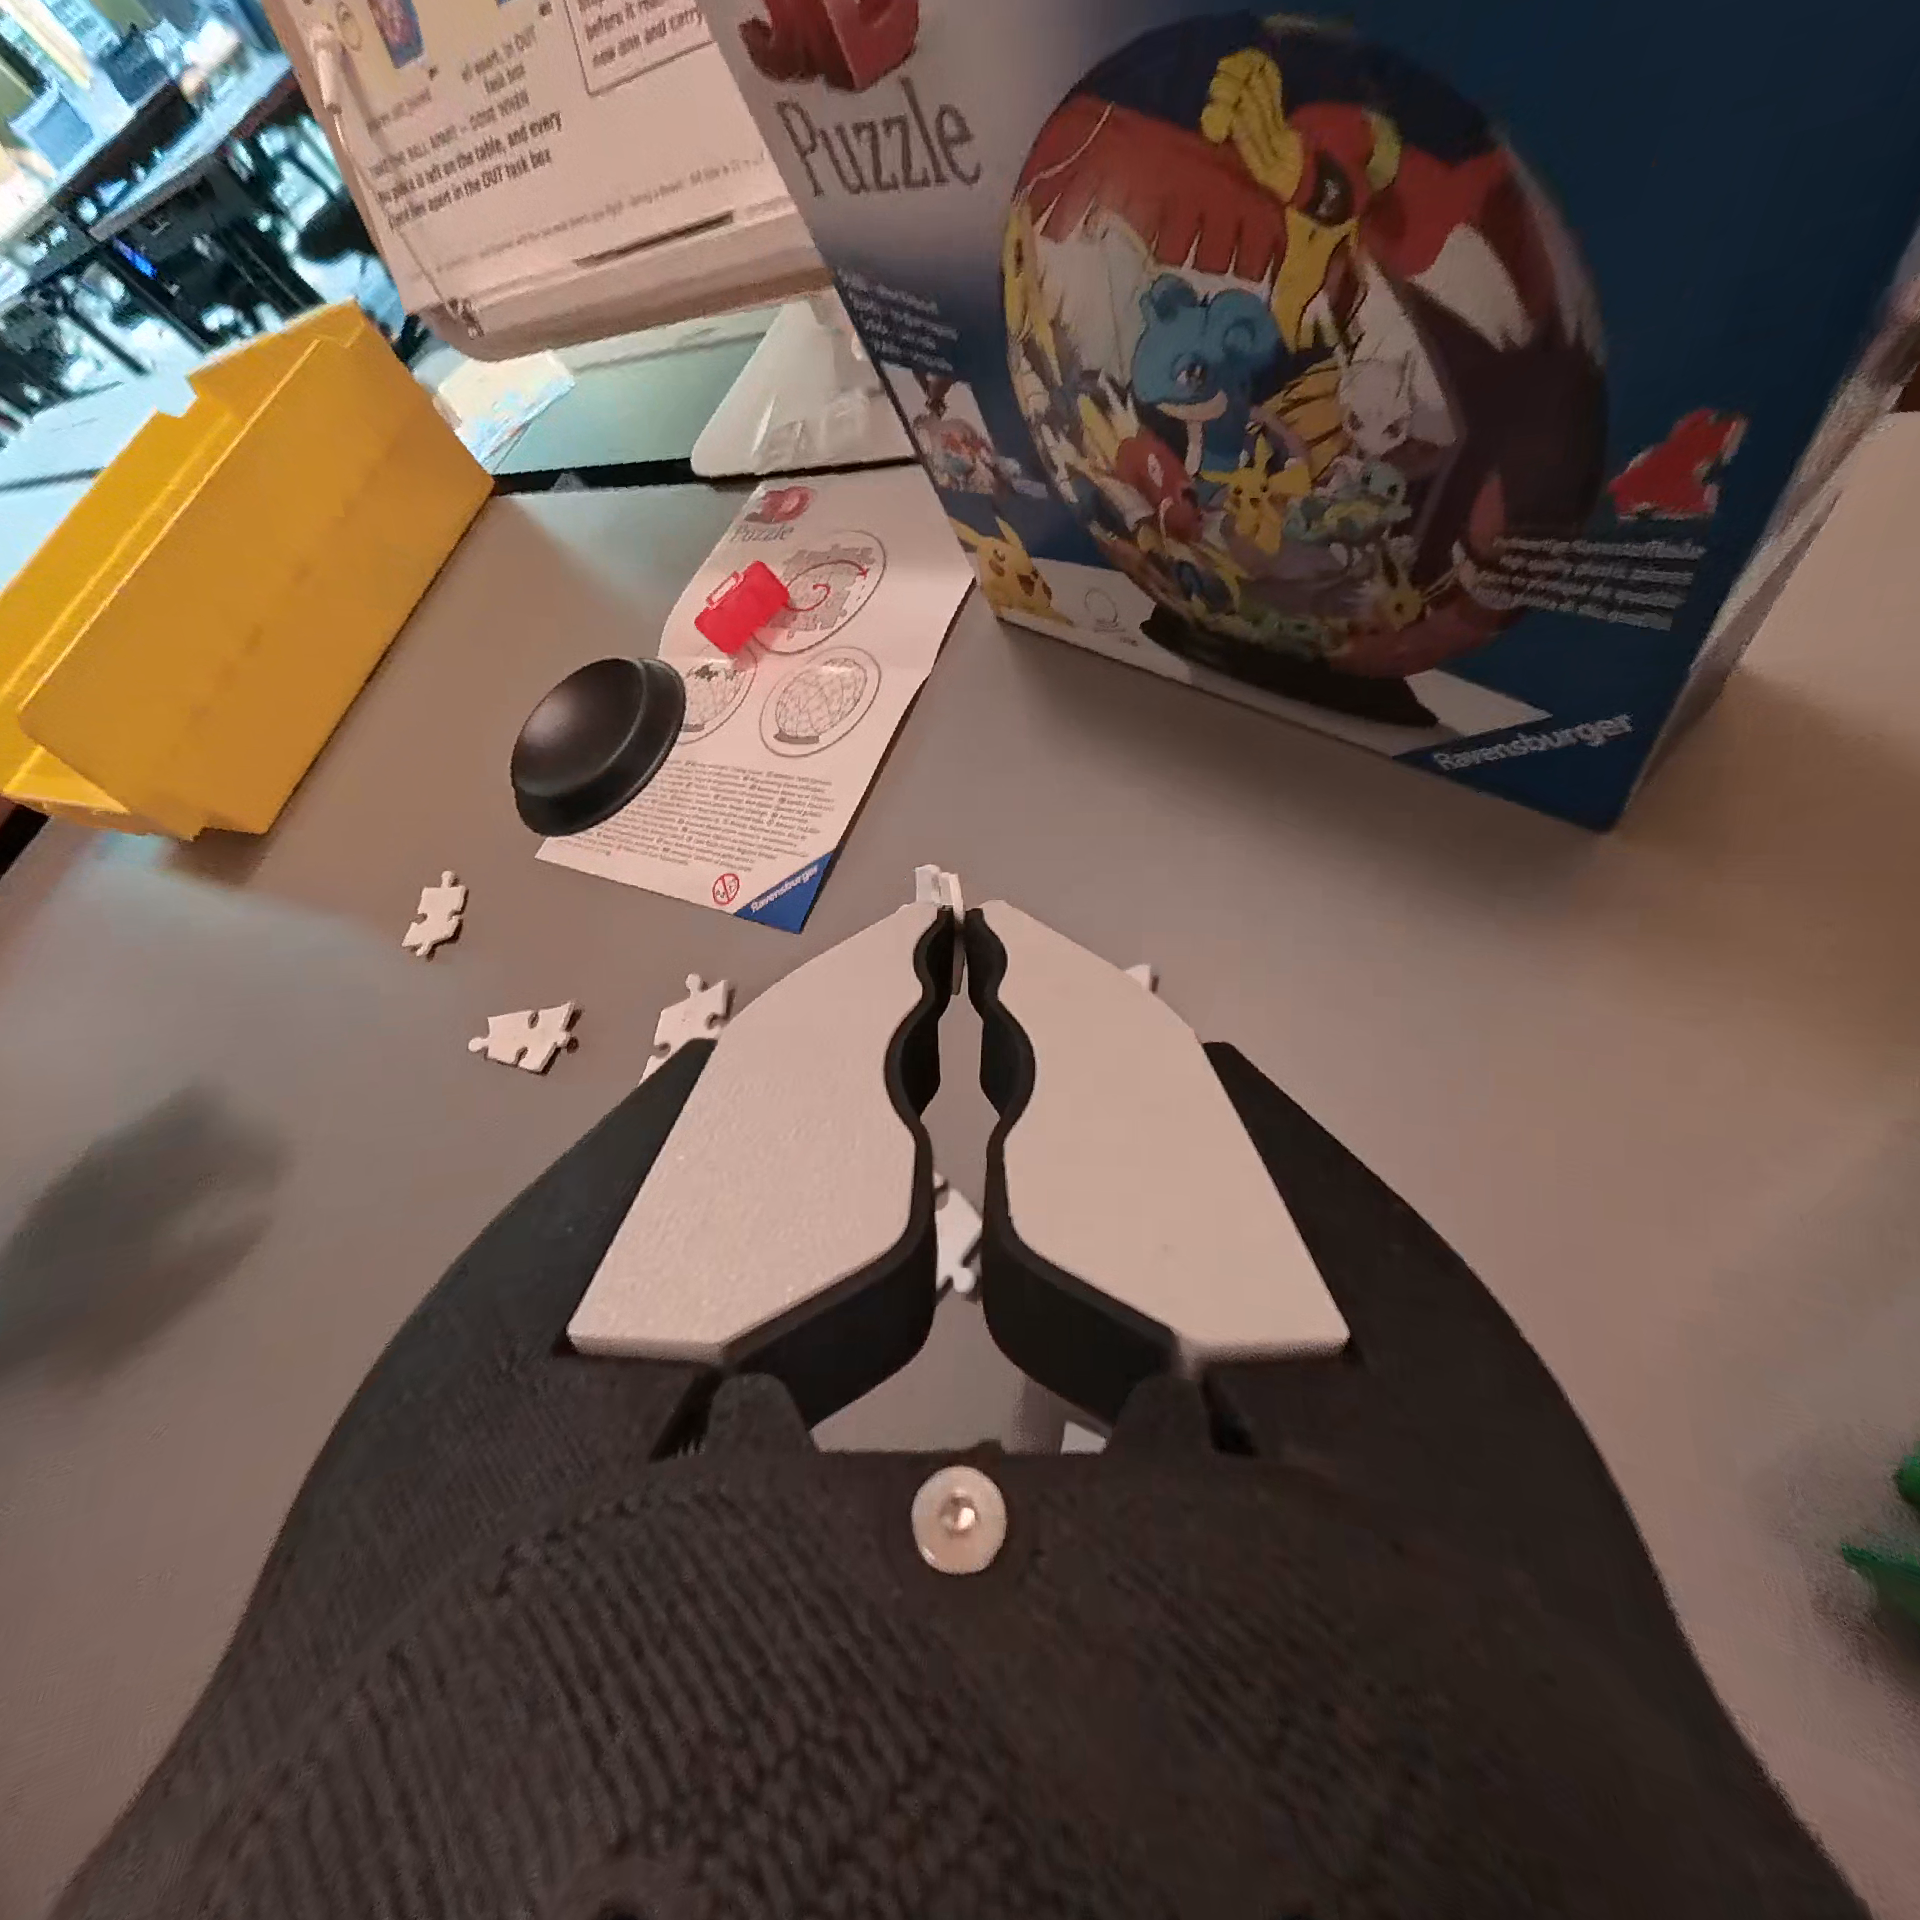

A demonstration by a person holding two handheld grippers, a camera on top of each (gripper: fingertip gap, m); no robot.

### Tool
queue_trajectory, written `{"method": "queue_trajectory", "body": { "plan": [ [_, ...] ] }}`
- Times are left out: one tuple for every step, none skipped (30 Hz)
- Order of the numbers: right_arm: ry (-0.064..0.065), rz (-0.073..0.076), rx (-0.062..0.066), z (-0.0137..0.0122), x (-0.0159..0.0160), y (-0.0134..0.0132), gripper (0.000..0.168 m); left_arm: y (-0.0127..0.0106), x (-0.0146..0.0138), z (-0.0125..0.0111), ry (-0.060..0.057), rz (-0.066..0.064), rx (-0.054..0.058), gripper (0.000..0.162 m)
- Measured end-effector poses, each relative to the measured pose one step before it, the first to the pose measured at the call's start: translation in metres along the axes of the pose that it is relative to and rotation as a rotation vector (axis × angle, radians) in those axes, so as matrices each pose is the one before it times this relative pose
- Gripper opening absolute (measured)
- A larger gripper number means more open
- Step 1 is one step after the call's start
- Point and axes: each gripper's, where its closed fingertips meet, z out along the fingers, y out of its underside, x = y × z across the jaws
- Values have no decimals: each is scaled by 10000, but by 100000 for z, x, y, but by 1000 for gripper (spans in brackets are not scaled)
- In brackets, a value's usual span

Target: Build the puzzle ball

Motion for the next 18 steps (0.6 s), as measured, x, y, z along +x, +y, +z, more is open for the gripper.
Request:
{"method": "queue_trajectory", "body": {
  "plan": [
    [-143,-18,-332,434,-46,170,2,43,-75,-62,-13,-43,32,12],
    [-103,-60,-308,462,-59,198,2,-3,-60,-9,1,-56,41,11],
    [-58,-95,-244,451,-54,176,2,-30,-51,26,11,-65,42,11],
    [-114,-39,-294,459,-149,316,2,-51,-27,68,15,-61,40,11],
    [-96,-1,-295,442,-103,352,2,-53,-10,95,22,-49,26,11],
    [2,-35,-195,429,79,246,2,-41,24,102,23,-31,6,11],
    [36,37,-134,355,178,179,2,-29,52,98,17,-11,-5,10],
    [-22,59,-114,250,149,155,2,-13,66,95,19,12,-12,10],
    [95,-11,-46,48,376,62,2,-8,71,76,21,33,-26,10],
    [278,31,-7,-183,675,-75,2,41,38,60,1,36,-46,10],
    [297,50,-32,-406,664,-99,2,60,0,31,-20,29,-52,10],
    [334,-19,82,-561,662,-200,2,50,-29,13,-27,26,-33,10],
    [453,7,93,-594,862,-141,2,50,-37,-8,-21,14,-10,10],
    [377,61,2,-533,790,58,2,50,-38,2,-6,-12,0,10],
    [153,119,-31,-425,451,162,2,51,-59,23,3,-38,-4,10],
    [-7,180,17,-304,211,118,2,46,-70,51,7,-47,-12,10],
    [34,199,-3,-201,253,140,2,5,-72,71,11,-36,-10,10],
    [142,101,-42,-140,399,160,2,-55,-38,67,17,-20,4,10]
  ]
}}
